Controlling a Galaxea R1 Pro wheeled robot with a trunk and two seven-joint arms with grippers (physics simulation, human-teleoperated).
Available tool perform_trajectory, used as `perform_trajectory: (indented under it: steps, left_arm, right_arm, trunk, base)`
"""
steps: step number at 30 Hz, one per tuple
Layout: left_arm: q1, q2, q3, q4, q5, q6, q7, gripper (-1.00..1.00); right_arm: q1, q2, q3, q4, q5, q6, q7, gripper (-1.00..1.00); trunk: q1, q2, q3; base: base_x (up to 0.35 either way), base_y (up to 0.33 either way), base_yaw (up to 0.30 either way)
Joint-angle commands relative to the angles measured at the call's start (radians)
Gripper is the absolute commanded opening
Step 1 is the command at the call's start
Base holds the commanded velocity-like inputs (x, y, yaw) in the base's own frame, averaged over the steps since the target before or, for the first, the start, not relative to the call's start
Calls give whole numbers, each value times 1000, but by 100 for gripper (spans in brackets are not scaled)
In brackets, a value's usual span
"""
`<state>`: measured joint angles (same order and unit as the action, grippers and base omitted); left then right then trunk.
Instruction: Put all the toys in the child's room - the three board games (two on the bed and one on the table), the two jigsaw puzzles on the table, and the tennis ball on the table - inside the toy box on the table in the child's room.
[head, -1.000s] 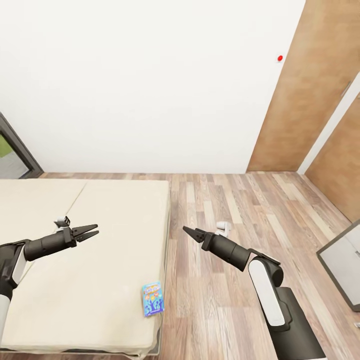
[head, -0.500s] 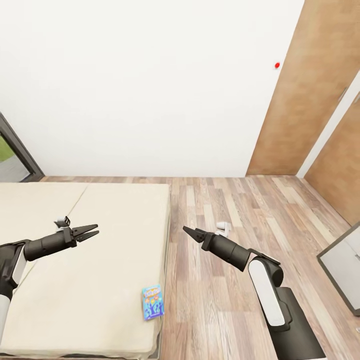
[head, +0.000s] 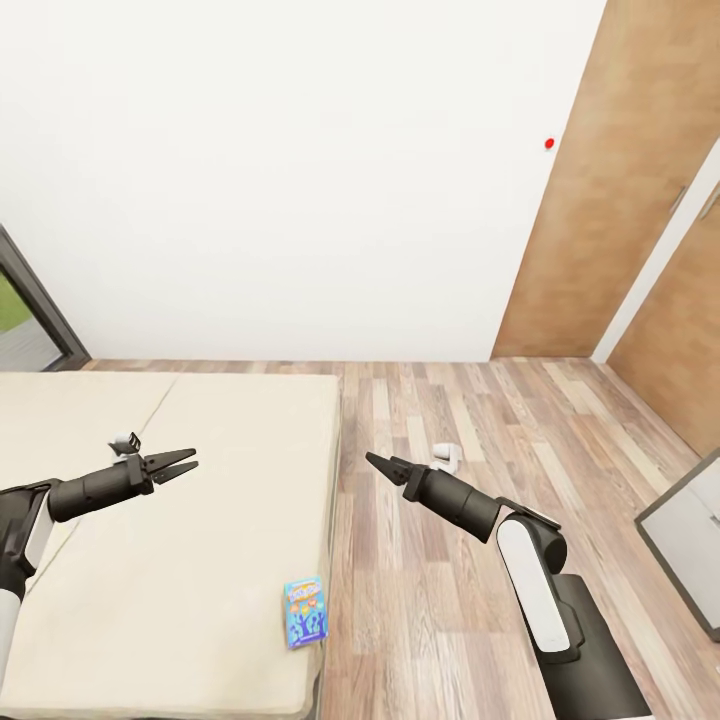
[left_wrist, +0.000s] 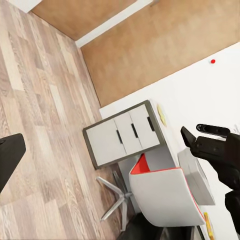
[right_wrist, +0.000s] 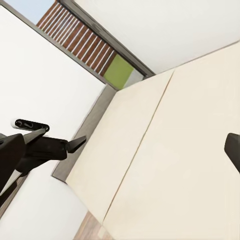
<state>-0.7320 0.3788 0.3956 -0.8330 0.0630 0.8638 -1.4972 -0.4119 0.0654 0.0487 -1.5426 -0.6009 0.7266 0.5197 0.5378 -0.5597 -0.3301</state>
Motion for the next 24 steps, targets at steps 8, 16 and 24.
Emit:
perform_trajectory:
  steps: [8,16,24]
  left_arm:
    - [-1,0,0,0,0,10,-3,100]
    - [-1,0,0,0,-1,10,-3,100]
    - [-1,0,-1,0,-1,11,-3,100]
  right_arm:
    - [-1,1,-1,0,-3,7,-1,100]
    - [-1,1,-1,0,-3,7,-1,100]
    - [-1,1,-1,0,-3,7,-1,100]
  trunk:
    - [0,-1,12]
    - [0,-1,25]
    - [0,-1,38]
  base:
    - [0,0,0]
    - [0,0,0]
    - [0,0,0]
